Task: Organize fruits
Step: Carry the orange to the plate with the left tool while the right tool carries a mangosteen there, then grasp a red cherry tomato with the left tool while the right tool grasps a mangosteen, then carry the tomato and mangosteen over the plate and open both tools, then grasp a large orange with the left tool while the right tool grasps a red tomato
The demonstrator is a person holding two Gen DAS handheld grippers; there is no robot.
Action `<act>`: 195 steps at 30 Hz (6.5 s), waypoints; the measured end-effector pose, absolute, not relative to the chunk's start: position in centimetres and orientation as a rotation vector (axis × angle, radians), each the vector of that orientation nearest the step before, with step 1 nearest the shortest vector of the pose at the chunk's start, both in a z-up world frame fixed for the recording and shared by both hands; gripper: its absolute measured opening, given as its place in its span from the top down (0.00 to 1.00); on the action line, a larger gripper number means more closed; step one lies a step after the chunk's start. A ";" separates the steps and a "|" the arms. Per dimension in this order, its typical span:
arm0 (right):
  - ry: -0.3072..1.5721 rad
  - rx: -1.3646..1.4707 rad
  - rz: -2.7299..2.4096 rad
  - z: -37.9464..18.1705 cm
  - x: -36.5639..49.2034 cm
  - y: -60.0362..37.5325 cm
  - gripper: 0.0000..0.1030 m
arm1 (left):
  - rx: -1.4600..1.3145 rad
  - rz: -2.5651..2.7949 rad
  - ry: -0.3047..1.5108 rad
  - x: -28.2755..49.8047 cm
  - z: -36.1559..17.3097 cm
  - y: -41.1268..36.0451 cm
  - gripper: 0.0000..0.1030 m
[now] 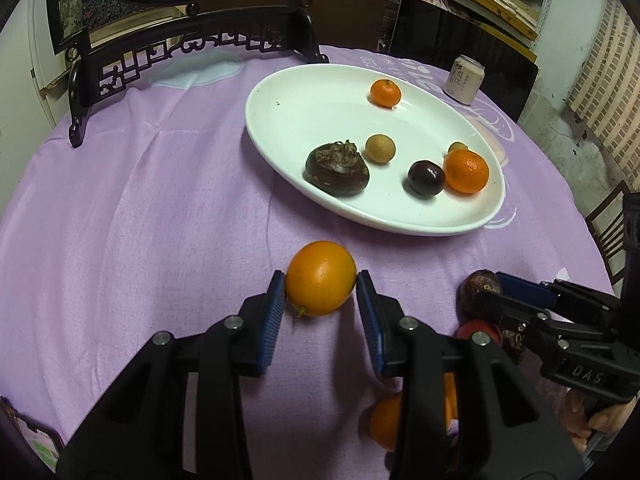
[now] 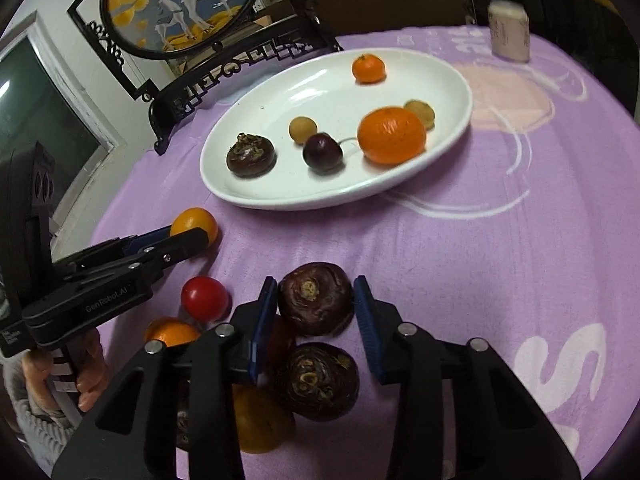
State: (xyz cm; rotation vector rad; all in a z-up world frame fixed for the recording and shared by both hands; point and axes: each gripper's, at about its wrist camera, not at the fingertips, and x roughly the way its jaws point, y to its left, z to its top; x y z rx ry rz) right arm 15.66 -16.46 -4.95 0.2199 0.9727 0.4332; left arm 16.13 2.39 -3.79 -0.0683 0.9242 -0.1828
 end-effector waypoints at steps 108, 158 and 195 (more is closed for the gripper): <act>0.936 0.324 0.466 -1.2 13.1 -20.3 0.39 | -0.089 -0.273 0.966 12.6 -3.5 1.7 0.70; 0.877 0.180 0.467 -0.1 21.6 -13.5 0.62 | -0.141 -0.184 0.876 26.2 0.0 1.9 0.70; 0.838 0.277 0.425 -0.2 11.9 -19.7 0.41 | -0.018 -0.324 0.890 7.1 -2.5 1.7 0.31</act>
